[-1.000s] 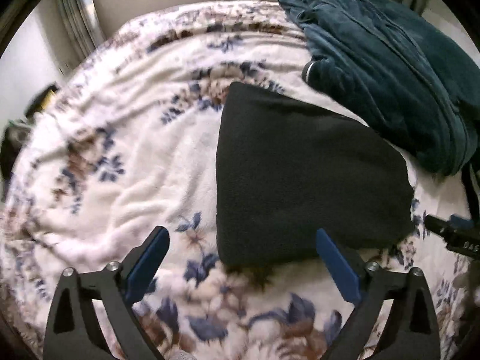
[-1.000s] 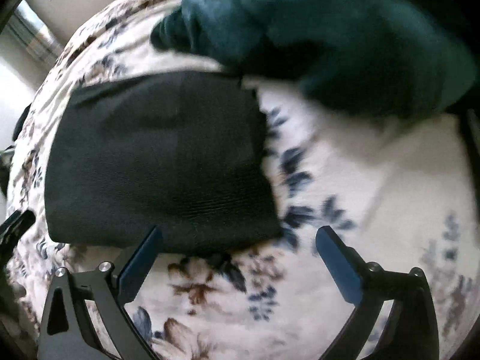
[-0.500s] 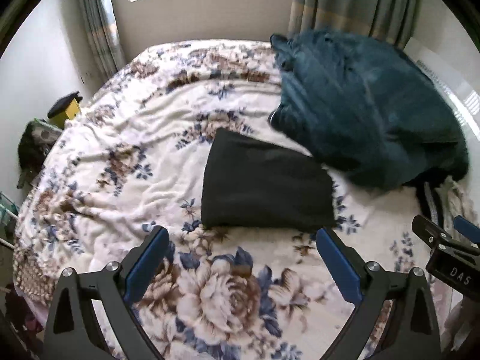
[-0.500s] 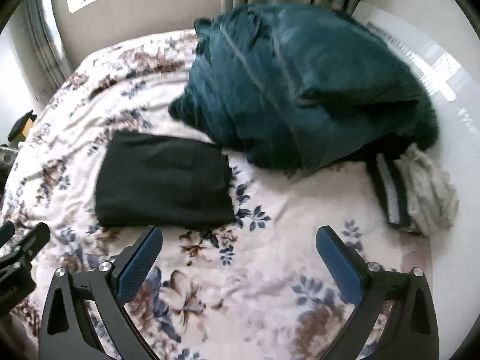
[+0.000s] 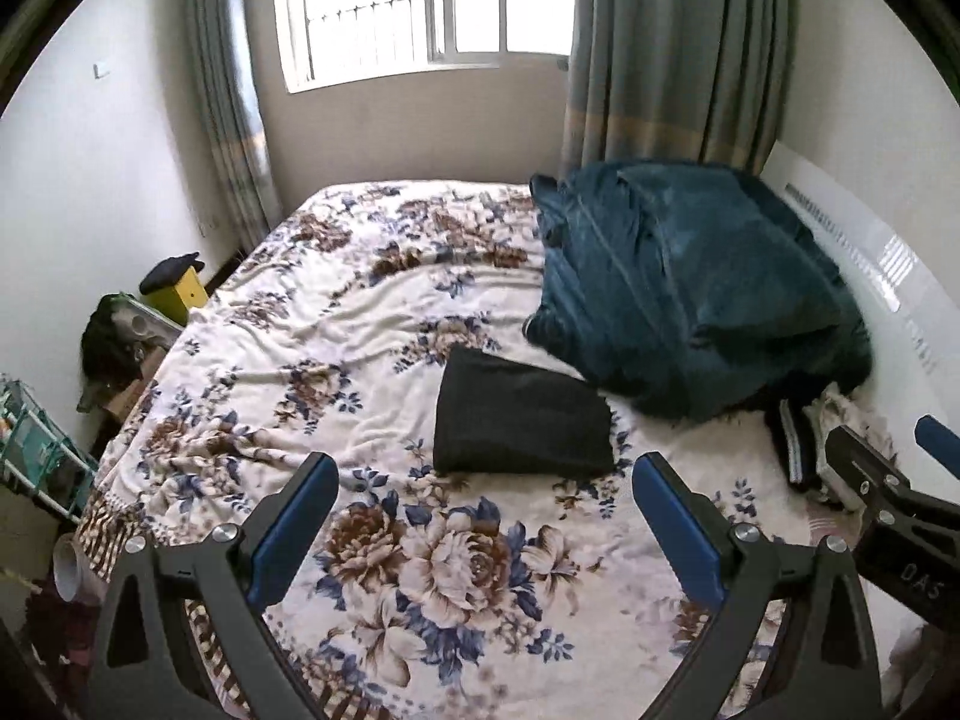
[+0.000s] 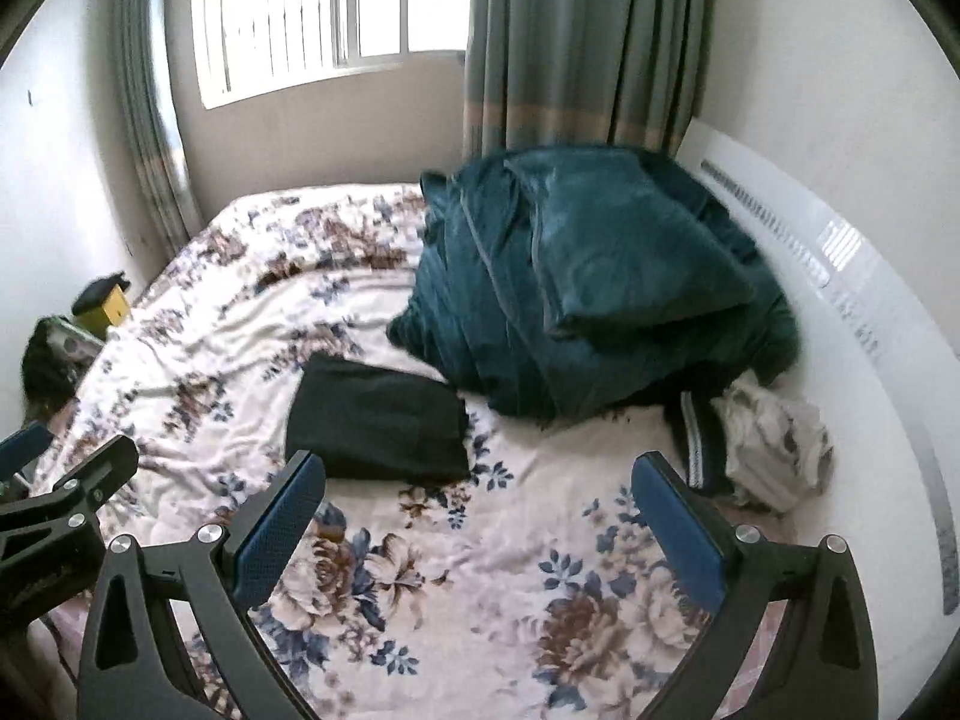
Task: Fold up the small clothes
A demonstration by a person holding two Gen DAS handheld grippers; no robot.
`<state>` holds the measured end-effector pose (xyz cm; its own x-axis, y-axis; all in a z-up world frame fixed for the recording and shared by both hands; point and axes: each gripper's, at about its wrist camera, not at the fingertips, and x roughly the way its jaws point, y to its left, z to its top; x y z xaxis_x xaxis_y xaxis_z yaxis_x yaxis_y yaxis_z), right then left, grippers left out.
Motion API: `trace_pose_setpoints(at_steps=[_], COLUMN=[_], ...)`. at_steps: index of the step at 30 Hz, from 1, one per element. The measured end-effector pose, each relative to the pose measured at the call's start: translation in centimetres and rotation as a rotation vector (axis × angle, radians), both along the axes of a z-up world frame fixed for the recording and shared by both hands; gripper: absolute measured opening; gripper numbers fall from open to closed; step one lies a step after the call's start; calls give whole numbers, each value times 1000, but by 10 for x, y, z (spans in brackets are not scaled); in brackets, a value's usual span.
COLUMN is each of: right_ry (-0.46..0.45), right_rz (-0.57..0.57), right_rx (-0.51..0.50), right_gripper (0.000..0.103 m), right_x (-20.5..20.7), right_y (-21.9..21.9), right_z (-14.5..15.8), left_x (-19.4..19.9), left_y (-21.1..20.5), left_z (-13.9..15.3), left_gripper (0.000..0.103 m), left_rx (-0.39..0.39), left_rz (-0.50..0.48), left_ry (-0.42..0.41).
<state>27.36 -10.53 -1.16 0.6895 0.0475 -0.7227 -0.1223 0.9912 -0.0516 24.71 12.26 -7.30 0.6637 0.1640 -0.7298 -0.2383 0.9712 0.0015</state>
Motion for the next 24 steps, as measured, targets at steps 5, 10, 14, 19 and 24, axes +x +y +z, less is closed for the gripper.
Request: trace_pose_setpoints(at_steps=[5,10,14,19,24], right_ry=[-45,-63,-71,-60,-57], right_rz=[16,35,43,54,65], right_rx=[18,24,23,13,12], right_gripper=[103,103,103,103,103], right_x=[-44,-78,-96,-109,-114], right_y=[-10,-19,-27,-35,-41], right_z=[46,75,92,102,105], left_x=[-36,-60,-74,-85,-87], left_y=[-6,-13,-16,-22,-25], left_z=[30,46,54,60,59], left_gripper=[100,100,101,103,103], left_rx=[-6,-12,-18,-17,-5], left_rz=[17,25,25,30,36], left_ry=[-33,-46,-50,-41,-15])
